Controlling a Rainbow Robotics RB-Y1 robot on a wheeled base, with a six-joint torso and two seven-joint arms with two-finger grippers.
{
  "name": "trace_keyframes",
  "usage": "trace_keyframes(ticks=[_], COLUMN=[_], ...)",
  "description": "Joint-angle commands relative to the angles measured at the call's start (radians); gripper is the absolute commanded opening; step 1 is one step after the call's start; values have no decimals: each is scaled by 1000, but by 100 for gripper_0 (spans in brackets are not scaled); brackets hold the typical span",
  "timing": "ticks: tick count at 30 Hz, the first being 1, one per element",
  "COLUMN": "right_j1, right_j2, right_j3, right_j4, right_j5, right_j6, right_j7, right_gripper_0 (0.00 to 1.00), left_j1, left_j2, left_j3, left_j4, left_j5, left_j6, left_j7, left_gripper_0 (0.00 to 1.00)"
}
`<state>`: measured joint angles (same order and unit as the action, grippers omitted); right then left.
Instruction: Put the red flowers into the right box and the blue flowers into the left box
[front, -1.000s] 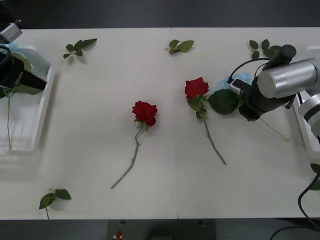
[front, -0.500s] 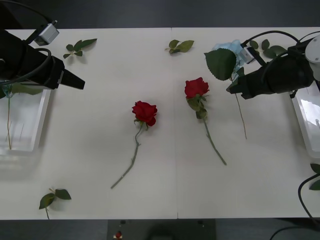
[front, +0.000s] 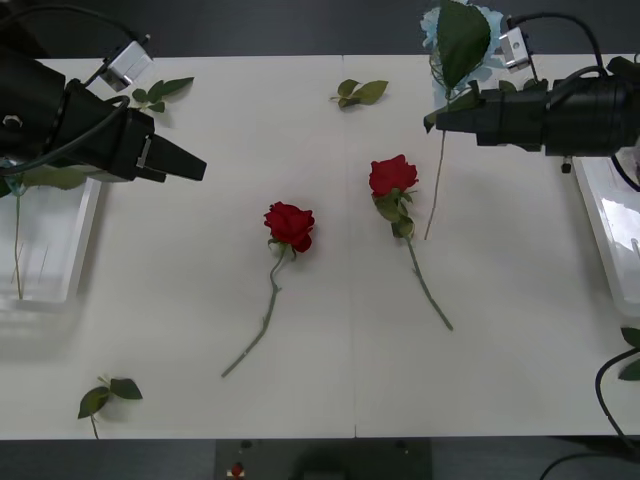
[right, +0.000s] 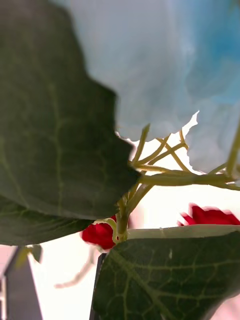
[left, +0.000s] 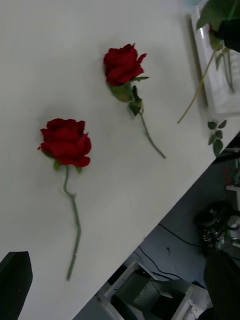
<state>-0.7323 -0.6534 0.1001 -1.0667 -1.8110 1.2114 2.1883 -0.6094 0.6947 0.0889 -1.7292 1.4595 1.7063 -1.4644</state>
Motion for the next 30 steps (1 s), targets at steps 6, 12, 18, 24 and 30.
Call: trace_keyframes(ticks=[6,12,18,24,30], right_j1=[-53,-75,-85,-88,-94], right_j2=[175,238,324,406,482], right_j3=[-56,13,-3,-28,-25], right_j4=[-13,-15,-15,-15,-15], right_j5=[-86,-246,-317,-318,-326], right_j6=[-21,-96,-136,-159,-202], right_j7=[64,82,111,122,130], right_gripper_0=[0,0,0,0,0], left_j1=[31,66,89,97,97], left_j2=[-3,-3,-11,-11,-11], left_j3=[17,18,0,-38,-78], left_j4=[-26,-24,-21,-21,-20], left_j5=[176,217,226,231,209], left_j6=[-97,-132,-188,-252,-309], left_j7=[-169,-297,-373,-392,-402], left_gripper_0=[100,100,100,100,100])
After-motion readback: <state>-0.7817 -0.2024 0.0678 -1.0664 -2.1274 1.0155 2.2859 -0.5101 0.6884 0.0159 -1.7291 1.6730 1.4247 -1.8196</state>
